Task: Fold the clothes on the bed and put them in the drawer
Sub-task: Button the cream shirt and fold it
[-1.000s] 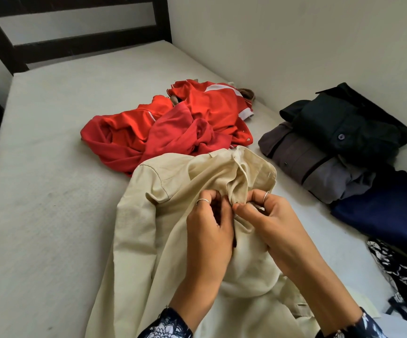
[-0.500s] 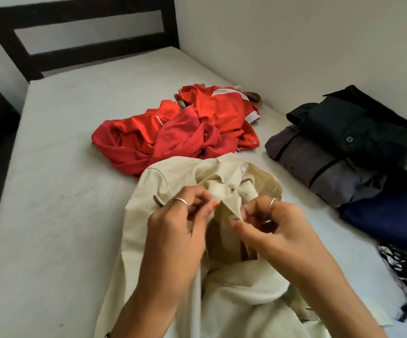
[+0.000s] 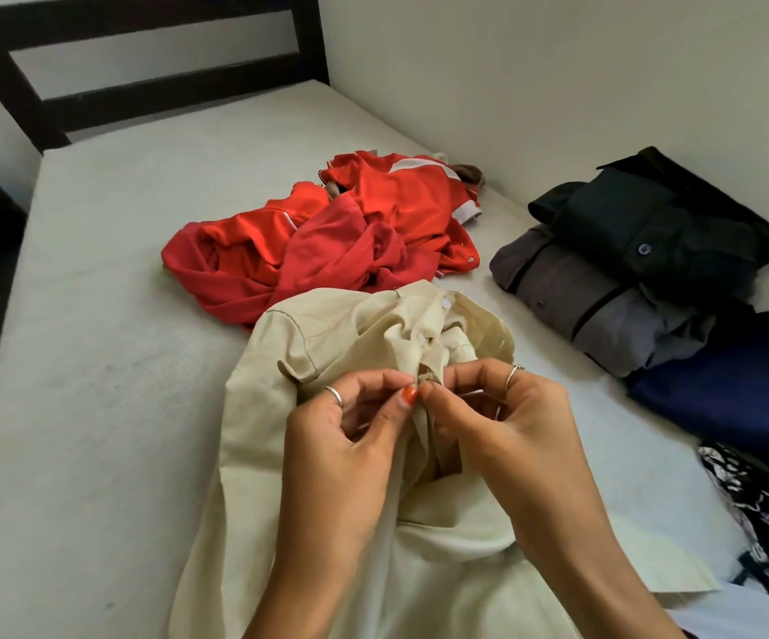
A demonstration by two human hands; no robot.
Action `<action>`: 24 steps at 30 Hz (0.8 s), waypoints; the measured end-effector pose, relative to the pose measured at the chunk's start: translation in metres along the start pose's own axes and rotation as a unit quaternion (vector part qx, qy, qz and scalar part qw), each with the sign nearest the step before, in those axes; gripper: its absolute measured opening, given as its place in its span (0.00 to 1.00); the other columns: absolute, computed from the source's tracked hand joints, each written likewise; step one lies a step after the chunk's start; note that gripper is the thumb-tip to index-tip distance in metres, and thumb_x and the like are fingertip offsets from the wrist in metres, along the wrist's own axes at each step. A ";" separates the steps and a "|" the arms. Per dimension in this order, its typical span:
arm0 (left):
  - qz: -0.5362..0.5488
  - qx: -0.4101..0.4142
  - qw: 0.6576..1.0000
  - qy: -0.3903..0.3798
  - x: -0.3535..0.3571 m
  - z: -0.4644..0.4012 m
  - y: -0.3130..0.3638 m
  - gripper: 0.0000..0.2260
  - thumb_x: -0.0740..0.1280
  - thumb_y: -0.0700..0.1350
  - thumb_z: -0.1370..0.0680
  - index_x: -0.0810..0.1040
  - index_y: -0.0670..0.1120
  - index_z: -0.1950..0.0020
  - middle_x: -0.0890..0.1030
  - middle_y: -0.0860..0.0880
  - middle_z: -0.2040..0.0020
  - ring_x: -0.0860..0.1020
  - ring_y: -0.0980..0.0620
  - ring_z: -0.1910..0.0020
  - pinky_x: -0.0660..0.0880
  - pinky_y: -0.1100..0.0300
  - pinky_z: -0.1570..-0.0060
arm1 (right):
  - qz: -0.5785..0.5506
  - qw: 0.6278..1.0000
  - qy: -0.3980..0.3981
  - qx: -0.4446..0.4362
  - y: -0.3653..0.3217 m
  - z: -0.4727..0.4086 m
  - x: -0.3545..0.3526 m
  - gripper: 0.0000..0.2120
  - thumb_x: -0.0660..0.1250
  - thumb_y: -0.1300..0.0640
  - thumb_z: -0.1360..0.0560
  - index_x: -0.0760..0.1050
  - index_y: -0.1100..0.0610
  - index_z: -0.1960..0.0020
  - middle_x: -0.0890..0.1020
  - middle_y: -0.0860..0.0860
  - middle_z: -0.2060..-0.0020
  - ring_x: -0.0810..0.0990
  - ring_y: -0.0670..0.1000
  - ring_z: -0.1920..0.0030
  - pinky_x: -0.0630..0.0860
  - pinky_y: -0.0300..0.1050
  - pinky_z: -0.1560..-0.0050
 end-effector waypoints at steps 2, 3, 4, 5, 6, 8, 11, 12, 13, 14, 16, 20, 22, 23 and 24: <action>0.008 -0.006 1.000 0.005 0.001 -0.002 -0.002 0.10 0.71 0.36 0.28 0.84 0.51 0.63 0.85 0.50 0.62 0.83 0.57 0.61 0.76 0.69 0.60 | -0.016 1.000 -0.010 0.003 0.001 0.000 -0.001 0.05 0.73 0.60 0.29 0.81 0.59 0.63 0.79 0.52 0.73 0.75 0.46 0.71 0.73 0.37 0.70; -0.002 0.003 1.000 0.010 0.001 -0.003 -0.002 0.10 0.71 0.37 0.28 0.85 0.52 0.62 0.85 0.49 0.60 0.83 0.57 0.60 0.76 0.69 0.60 | -0.018 1.000 -0.014 -0.002 0.001 0.000 -0.001 0.04 0.73 0.60 0.29 0.82 0.59 0.62 0.80 0.52 0.72 0.76 0.46 0.70 0.74 0.37 0.68; -0.019 0.018 1.000 0.015 0.001 -0.003 0.000 0.11 0.72 0.37 0.29 0.85 0.54 0.61 0.85 0.49 0.58 0.83 0.57 0.59 0.76 0.69 0.59 | -0.022 1.000 -0.018 -0.005 0.001 0.000 0.000 0.04 0.73 0.60 0.29 0.82 0.59 0.62 0.81 0.52 0.72 0.76 0.46 0.69 0.74 0.37 0.67; -0.034 0.031 0.999 0.022 0.000 -0.004 0.002 0.12 0.72 0.37 0.29 0.85 0.55 0.61 0.84 0.49 0.57 0.83 0.58 0.59 0.75 0.70 0.59 | -0.030 0.999 -0.021 -0.007 0.001 0.000 0.000 0.04 0.73 0.60 0.29 0.83 0.59 0.61 0.81 0.52 0.71 0.77 0.46 0.69 0.74 0.37 0.66; -0.039 0.033 0.998 0.026 0.000 -0.006 0.002 0.12 0.72 0.37 0.29 0.85 0.56 0.62 0.84 0.49 0.57 0.83 0.58 0.59 0.75 0.70 0.60 | -0.040 0.999 -0.024 -0.007 0.002 0.000 0.001 0.04 0.73 0.60 0.29 0.83 0.59 0.61 0.81 0.51 0.71 0.77 0.46 0.68 0.74 0.38 0.65; -0.024 0.017 0.999 0.025 0.001 -0.007 0.003 0.13 0.72 0.36 0.29 0.85 0.55 0.64 0.85 0.50 0.61 0.83 0.58 0.61 0.75 0.70 0.62 | -0.051 0.998 -0.027 -0.007 0.003 -0.002 0.001 0.05 0.72 0.62 0.28 0.83 0.60 0.62 0.81 0.52 0.71 0.77 0.47 0.68 0.74 0.39 0.64; -0.011 0.001 1.000 0.026 0.002 -0.009 0.004 0.11 0.73 0.36 0.29 0.84 0.52 0.65 0.85 0.51 0.64 0.83 0.58 0.63 0.75 0.70 0.64 | -0.077 0.996 -0.035 -0.007 0.003 -0.003 0.001 0.10 0.67 0.62 0.24 0.82 0.62 0.62 0.81 0.55 0.69 0.78 0.49 0.66 0.77 0.41 0.61; -0.004 -0.004 1.000 0.026 0.003 -0.009 0.004 0.11 0.73 0.36 0.30 0.84 0.51 0.65 0.85 0.51 0.64 0.83 0.58 0.64 0.76 0.70 0.64 | -0.086 0.996 -0.036 -0.004 0.004 -0.004 0.001 0.10 0.66 0.62 0.23 0.82 0.63 0.61 0.81 0.55 0.69 0.78 0.49 0.66 0.78 0.41 0.60; 0.000 -0.007 1.000 0.025 0.003 -0.010 0.004 0.10 0.73 0.36 0.30 0.84 0.51 0.65 0.85 0.51 0.64 0.83 0.57 0.64 0.76 0.70 0.64 | -0.090 0.995 -0.036 0.000 0.005 -0.005 0.001 0.10 0.65 0.63 0.23 0.81 0.63 0.59 0.82 0.55 0.69 0.79 0.48 0.66 0.78 0.41 0.60; 0.002 -0.011 1.000 0.024 0.004 -0.010 0.004 0.10 0.73 0.36 0.30 0.84 0.51 0.65 0.85 0.50 0.64 0.84 0.57 0.64 0.76 0.70 0.64 | -0.092 0.995 -0.036 0.005 0.006 -0.006 0.001 0.09 0.65 0.63 0.23 0.81 0.64 0.58 0.82 0.54 0.69 0.79 0.48 0.66 0.78 0.40 0.60; 0.004 -0.016 1.000 0.018 0.006 -0.010 0.003 0.10 0.72 0.35 0.30 0.84 0.51 0.64 0.85 0.50 0.65 0.84 0.56 0.65 0.76 0.69 0.65 | -0.088 0.995 -0.039 0.009 0.009 -0.008 0.000 0.06 0.66 0.65 0.23 0.80 0.64 0.57 0.81 0.53 0.69 0.79 0.47 0.68 0.78 0.39 0.62; -0.043 -0.003 0.999 -0.001 0.011 -0.010 0.002 0.11 0.71 0.35 0.27 0.83 0.52 0.61 0.85 0.52 0.64 0.83 0.58 0.65 0.76 0.70 0.64 | -0.044 0.998 -0.046 -0.007 0.011 -0.012 -0.002 0.05 0.67 0.65 0.24 0.79 0.63 0.58 0.79 0.52 0.71 0.76 0.47 0.69 0.74 0.39 0.66; -0.082 0.004 0.997 -0.006 0.012 -0.012 0.002 0.11 0.71 0.36 0.27 0.83 0.53 0.60 0.85 0.54 0.64 0.83 0.59 0.64 0.76 0.71 0.63 | -0.022 0.998 -0.048 -0.018 0.012 -0.014 -0.002 0.06 0.67 0.64 0.24 0.78 0.61 0.59 0.79 0.52 0.71 0.75 0.48 0.69 0.73 0.38 0.68; -0.102 0.008 0.995 -0.007 0.011 -0.012 0.002 0.11 0.71 0.37 0.26 0.83 0.54 0.60 0.85 0.55 0.64 0.83 0.60 0.63 0.76 0.71 0.62 | -0.012 0.998 -0.050 -0.022 0.012 -0.015 -0.002 0.06 0.66 0.64 0.24 0.78 0.60 0.60 0.79 0.51 0.71 0.75 0.48 0.69 0.72 0.38 0.69; -0.121 0.014 0.993 -0.008 0.012 -0.013 0.002 0.11 0.71 0.37 0.26 0.82 0.55 0.60 0.85 0.55 0.64 0.83 0.61 0.63 0.76 0.71 0.61 | 0.002 0.998 -0.051 -0.030 0.012 -0.016 -0.002 0.06 0.66 0.64 0.24 0.78 0.59 0.60 0.78 0.51 0.71 0.75 0.48 0.69 0.72 0.39 0.69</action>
Point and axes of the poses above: each hand's wrist, its own z-axis away from the middle knuckle, its own x-axis out of the palm, y = z × x, the point moved 5 cm from there along -z, towards the middle knuckle
